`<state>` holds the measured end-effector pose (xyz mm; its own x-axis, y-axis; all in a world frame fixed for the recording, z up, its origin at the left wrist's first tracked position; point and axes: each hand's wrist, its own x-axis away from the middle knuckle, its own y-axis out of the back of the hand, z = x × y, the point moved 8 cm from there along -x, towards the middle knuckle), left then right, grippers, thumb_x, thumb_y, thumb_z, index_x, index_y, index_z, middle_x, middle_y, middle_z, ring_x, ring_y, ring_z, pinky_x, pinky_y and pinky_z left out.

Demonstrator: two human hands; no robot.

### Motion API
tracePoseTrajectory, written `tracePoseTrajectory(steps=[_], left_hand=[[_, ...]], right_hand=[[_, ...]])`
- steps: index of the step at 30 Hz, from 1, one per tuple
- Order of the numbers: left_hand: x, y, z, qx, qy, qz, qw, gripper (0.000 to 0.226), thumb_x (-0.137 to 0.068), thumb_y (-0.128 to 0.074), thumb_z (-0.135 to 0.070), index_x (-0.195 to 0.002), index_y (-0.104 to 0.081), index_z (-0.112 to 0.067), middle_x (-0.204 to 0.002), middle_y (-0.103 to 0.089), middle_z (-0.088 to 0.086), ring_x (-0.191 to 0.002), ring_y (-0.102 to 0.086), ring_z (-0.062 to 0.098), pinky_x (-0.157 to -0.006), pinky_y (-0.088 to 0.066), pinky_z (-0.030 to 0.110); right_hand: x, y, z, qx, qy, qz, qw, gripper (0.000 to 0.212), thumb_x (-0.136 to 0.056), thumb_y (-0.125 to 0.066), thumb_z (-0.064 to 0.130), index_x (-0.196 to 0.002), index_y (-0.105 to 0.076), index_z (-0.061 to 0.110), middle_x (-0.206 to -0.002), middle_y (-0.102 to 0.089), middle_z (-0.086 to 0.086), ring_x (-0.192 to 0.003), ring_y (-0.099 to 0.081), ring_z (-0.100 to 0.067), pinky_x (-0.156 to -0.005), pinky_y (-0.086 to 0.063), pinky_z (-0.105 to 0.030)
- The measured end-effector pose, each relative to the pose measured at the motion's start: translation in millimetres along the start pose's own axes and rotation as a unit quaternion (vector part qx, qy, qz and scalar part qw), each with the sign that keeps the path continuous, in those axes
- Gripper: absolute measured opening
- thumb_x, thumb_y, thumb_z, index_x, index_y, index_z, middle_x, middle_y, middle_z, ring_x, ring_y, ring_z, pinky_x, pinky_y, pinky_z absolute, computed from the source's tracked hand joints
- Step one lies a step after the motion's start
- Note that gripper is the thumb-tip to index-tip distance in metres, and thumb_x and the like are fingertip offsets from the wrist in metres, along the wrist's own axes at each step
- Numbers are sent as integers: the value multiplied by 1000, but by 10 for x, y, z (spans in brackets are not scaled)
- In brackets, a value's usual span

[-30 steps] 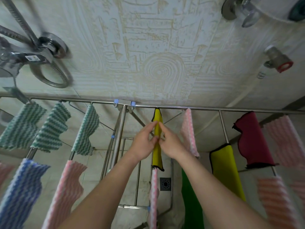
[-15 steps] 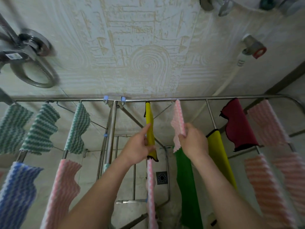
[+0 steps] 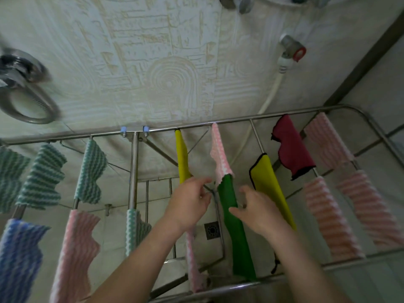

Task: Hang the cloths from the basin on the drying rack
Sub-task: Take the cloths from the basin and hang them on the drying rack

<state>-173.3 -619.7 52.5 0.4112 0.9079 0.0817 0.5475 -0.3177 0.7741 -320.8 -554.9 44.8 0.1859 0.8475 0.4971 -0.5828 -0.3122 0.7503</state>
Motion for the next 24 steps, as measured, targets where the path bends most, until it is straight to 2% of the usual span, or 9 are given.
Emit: tracePoseTrajectory(steps=[1,3,6,10,13,16,19,22,24], left_hand=[[60,-131,-90,24,-4,29,999,45,-88,-62,-22,-132,-51,-27,-88,-58,-7,-75,-57,10,-68,-42,22],[192,-406,-227,42,-13,85,995,55,-89,-62,-25,-140,-42,-25,-94,-64,-4,-80,-62,14,-71,-44,22],[351,-690,-290,42,-7,97,994,72,-89,-61,-28,-149,-21,-23,-108,-65,4,-92,-64,20,-78,-50,30],[489,-831,-380,54,11,91,994,83,-89,-61,-22,-151,-7,-21,-92,-66,4,-79,-62,17,-66,-45,27],[504,-830,-426,55,22,93,994,81,-89,-61,-19,-151,-8,-15,-89,-66,7,-78,-59,17,-63,-37,24],[472,-824,-447,52,38,84,994,78,-88,-61,-18,-150,-13,-10,-94,-68,14,-85,-64,28,-61,-39,28],[448,-813,-465,30,36,89,995,70,-87,-64,-22,-143,-23,-11,-98,-68,18,-89,-65,33,-61,-43,32],[522,-673,-504,-9,1,60,998,56,-86,-64,-26,-133,-35,-12,-98,-65,18,-86,-63,33,-60,-40,31],[572,-543,-571,-2,-35,23,999,49,-87,-63,-23,-131,-44,-12,-97,-62,14,-88,-61,30,-65,-40,29]], right_hand=[[81,-47,-34,0,3,6,1000,38,-88,-64,35,-120,-49,23,-93,-59,4,-82,-58,-14,-65,-49,-30],[183,-123,-70,8,15,6,1000,28,-88,-63,34,-112,-53,22,-82,-57,6,-75,-57,-13,-61,-48,-31],[319,-249,-161,11,22,-8,1000,23,-85,-64,36,-102,-60,21,-94,-65,-1,-83,-62,-18,-63,-49,-32],[517,-390,-281,39,13,-88,995,11,-88,-58,28,-95,-62,21,-95,-68,-3,-86,-64,-23,-62,-46,-30],[631,-436,-301,32,0,-136,990,13,-92,-55,22,-101,-64,21,-96,-70,-4,-87,-65,-25,-62,-46,-30],[701,-434,-280,-5,-1,-166,986,22,-92,-53,18,-110,-65,24,-101,-70,-5,-93,-65,-25,-65,-44,-29],[831,-412,-288,-49,8,-181,982,23,-94,-53,24,-116,-59,21,-106,-67,-6,-97,-63,-27,-64,-41,-29],[1118,-352,-386,-101,30,-213,971,31,-94,-53,26,-125,-54,23,-111,-64,-3,-100,-60,-22,-78,-51,-35],[1282,-305,-539,-142,14,-228,963,36,-94,-54,24,-129,-54,20,-116,-65,-2,-104,-61,-19,-87,-51,-35]])
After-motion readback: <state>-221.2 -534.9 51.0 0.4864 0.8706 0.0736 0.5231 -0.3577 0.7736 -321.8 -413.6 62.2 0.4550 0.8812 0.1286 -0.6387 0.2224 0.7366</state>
